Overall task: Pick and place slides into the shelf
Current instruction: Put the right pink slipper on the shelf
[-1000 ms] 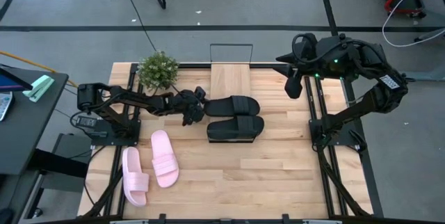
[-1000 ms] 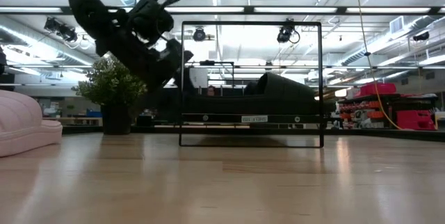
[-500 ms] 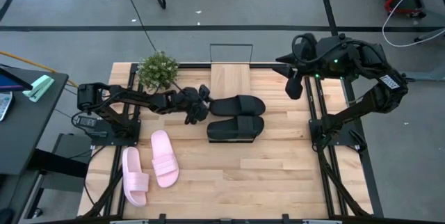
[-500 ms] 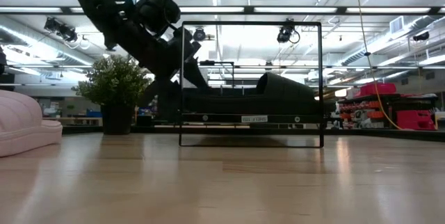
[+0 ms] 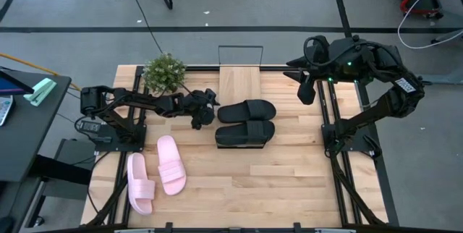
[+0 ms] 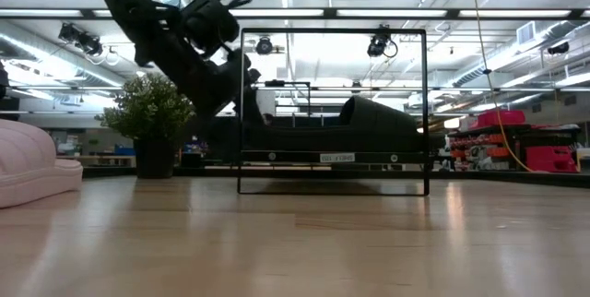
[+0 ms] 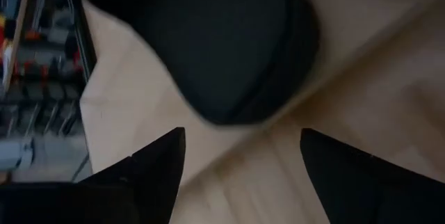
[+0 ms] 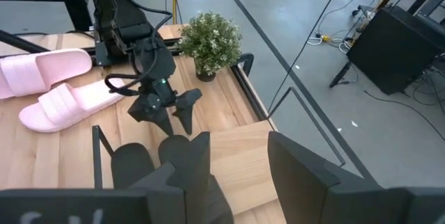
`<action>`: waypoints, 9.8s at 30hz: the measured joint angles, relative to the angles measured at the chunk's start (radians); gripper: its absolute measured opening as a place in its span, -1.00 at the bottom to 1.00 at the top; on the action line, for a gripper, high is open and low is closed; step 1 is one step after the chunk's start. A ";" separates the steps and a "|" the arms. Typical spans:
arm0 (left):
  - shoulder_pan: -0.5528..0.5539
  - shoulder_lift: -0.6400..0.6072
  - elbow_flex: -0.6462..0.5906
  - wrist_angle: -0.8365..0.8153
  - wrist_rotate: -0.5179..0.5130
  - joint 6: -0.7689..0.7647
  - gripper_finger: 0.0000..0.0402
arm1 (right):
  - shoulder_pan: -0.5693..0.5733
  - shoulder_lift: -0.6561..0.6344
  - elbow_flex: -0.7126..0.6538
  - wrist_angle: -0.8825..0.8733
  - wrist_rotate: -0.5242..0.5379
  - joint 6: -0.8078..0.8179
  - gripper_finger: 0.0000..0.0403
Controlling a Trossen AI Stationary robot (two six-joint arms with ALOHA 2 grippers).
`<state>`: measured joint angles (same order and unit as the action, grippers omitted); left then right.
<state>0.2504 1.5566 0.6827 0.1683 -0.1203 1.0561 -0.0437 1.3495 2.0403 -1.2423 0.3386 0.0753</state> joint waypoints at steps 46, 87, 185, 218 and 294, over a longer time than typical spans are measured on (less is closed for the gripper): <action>-0.316 -0.281 0.733 -1.041 0.369 -1.448 0.42 | -0.087 -0.035 -0.331 0.117 -0.713 -0.182 -0.26; -0.566 -0.261 0.599 -1.482 0.344 -1.651 -0.01 | 0.008 0.090 -0.789 1.095 -0.732 -0.023 -0.26; -0.513 -0.018 1.089 -1.739 0.326 -1.064 -0.97 | -0.217 0.098 -0.789 1.270 -0.861 0.469 0.09; -0.414 0.146 1.340 -1.740 0.210 -0.749 -0.97 | -0.262 0.256 -0.788 1.381 -0.995 0.832 0.41; -0.311 0.051 1.339 -1.738 -0.375 -1.190 -0.32 | -0.528 0.036 -0.565 0.595 -0.199 0.429 -0.69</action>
<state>-0.0609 1.6072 2.0220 -1.5700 -0.4953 -0.1342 -0.5714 1.3859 1.4749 -0.6470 0.1391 0.5047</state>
